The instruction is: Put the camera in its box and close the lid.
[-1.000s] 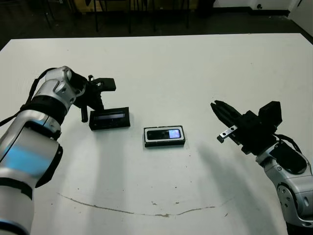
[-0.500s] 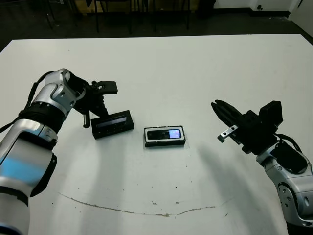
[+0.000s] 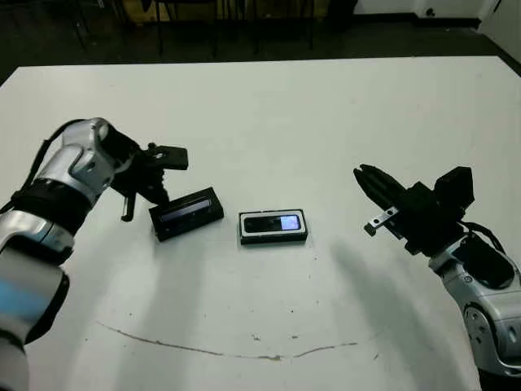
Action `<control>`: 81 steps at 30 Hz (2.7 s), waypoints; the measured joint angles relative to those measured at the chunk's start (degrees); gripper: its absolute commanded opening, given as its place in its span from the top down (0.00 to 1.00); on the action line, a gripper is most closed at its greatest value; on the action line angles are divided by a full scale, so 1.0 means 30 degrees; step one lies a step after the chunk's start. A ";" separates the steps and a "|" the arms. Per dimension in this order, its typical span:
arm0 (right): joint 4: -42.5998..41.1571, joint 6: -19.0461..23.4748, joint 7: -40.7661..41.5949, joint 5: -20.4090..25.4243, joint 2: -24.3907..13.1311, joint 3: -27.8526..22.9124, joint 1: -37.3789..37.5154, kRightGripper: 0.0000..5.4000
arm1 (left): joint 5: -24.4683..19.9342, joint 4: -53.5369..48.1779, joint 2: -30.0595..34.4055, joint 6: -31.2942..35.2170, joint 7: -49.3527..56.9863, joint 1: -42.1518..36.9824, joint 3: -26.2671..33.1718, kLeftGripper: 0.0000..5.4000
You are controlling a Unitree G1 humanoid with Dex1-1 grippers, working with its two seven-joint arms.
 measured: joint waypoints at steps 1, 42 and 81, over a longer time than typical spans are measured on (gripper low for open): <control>0.0055 -0.0061 0.0028 0.0016 0.0000 -0.0002 0.0005 1.00 | 0.0000 -0.0224 0.0088 0.0362 -0.0043 0.0101 -0.0001 1.00; 0.1084 -0.1668 0.0185 0.0063 0.0058 0.0022 0.0227 1.00 | -0.0858 -0.6541 0.4954 0.0444 0.5569 0.6888 0.3357 1.00; 0.0022 -0.0705 -0.0558 0.0332 0.0030 0.0038 0.0527 1.00 | -1.3288 -2.8059 -0.5186 0.9795 2.2956 1.8347 1.1974 0.82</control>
